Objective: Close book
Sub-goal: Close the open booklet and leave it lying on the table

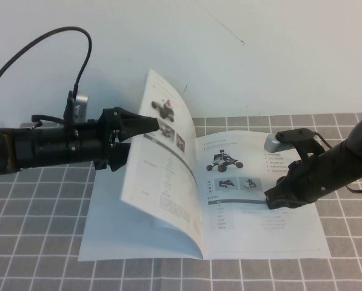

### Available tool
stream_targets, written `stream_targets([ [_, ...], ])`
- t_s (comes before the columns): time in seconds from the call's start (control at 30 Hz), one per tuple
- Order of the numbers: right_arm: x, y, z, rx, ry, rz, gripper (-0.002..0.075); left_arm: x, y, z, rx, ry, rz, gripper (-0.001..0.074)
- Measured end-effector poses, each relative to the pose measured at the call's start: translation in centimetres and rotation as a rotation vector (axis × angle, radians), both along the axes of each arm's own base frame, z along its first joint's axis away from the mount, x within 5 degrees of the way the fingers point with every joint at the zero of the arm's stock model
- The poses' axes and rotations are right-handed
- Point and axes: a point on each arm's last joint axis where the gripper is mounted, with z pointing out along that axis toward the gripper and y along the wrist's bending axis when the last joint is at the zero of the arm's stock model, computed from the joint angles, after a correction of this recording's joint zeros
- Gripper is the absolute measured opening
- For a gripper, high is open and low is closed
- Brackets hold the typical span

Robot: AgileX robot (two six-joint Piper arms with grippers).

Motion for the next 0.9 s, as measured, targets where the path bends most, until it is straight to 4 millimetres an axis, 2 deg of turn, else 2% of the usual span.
stream_targets([
  [0.2,0.1,0.1,0.0,0.021,0.009,-0.023,-0.0003,0.2,-0.3,1.0,-0.042,-0.039,-0.027,0.0636],
  [0.33,0.0,0.1,-0.1,0.028,0.017,-0.026,-0.0003,1.1,-0.1,2.4,-0.032,-0.058,-0.045,0.0636],
  [0.5,0.0,0.2,-0.2,0.035,0.024,-0.031,-0.0003,2.0,2.4,3.9,0.282,-0.047,-0.180,0.0636],
  [0.63,0.0,0.2,-0.2,0.037,0.026,-0.031,-0.0003,2.2,4.2,4.0,0.544,0.039,-0.209,0.0636],
  [0.9,0.0,0.2,-0.2,0.037,0.028,-0.031,-0.0003,2.2,5.4,3.0,0.697,0.136,-0.165,0.0636],
])
